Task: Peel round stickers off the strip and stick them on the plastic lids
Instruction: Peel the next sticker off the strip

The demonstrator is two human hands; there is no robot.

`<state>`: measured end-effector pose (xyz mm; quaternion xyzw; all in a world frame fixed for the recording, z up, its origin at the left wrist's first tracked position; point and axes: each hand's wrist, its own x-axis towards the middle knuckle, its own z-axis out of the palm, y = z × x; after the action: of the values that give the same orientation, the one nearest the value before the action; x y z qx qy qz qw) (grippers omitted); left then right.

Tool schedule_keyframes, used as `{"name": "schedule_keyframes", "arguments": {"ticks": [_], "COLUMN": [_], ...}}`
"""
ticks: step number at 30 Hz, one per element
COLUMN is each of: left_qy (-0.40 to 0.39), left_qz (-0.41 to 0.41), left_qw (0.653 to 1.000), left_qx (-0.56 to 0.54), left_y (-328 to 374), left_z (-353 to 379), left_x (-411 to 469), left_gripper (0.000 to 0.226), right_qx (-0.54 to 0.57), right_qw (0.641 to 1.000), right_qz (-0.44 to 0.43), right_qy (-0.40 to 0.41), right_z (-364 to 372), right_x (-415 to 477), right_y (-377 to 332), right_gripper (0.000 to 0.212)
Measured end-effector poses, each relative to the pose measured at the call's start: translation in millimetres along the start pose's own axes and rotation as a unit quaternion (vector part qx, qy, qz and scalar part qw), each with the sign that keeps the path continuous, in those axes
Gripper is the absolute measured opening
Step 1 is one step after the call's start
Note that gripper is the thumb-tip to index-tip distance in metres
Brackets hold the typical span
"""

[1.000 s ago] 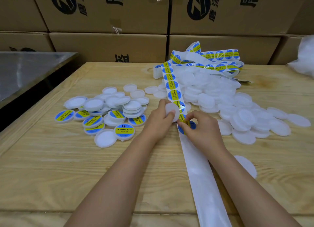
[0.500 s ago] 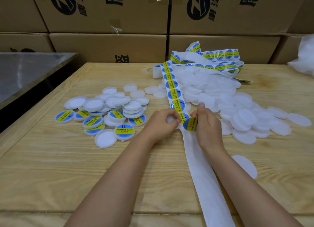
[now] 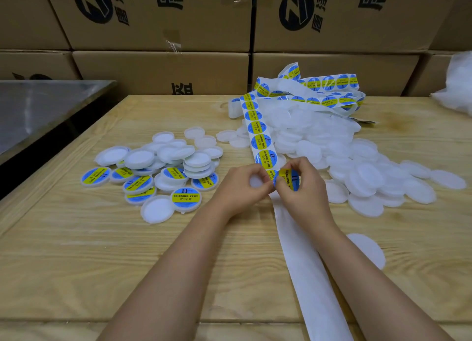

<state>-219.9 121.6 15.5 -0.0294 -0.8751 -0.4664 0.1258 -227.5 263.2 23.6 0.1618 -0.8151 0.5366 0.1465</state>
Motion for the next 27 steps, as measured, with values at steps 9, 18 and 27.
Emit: {"name": "schedule_keyframes", "arguments": {"ticks": [9,18,27], "left_qy": [0.002,0.006,0.013], "left_qz": [-0.008,-0.002,-0.003], "left_qw": [1.000,0.999,1.000], "left_qx": [-0.022,-0.049,-0.023], "left_y": [0,0,-6], "left_z": [2,2,4], "left_x": [0,0,3], "left_gripper": [0.029,0.036,0.025], "right_qx": [-0.020,0.173,0.254], "right_qw": [0.993,0.971,0.952], "right_qz": [-0.093,0.154,0.159], "right_qy": [0.066,0.051,0.067], "right_z": [9,11,11], "right_x": [-5,-1,-1], "right_y": [-4,-4,-8], "right_gripper": [0.030,0.043,0.018]}}
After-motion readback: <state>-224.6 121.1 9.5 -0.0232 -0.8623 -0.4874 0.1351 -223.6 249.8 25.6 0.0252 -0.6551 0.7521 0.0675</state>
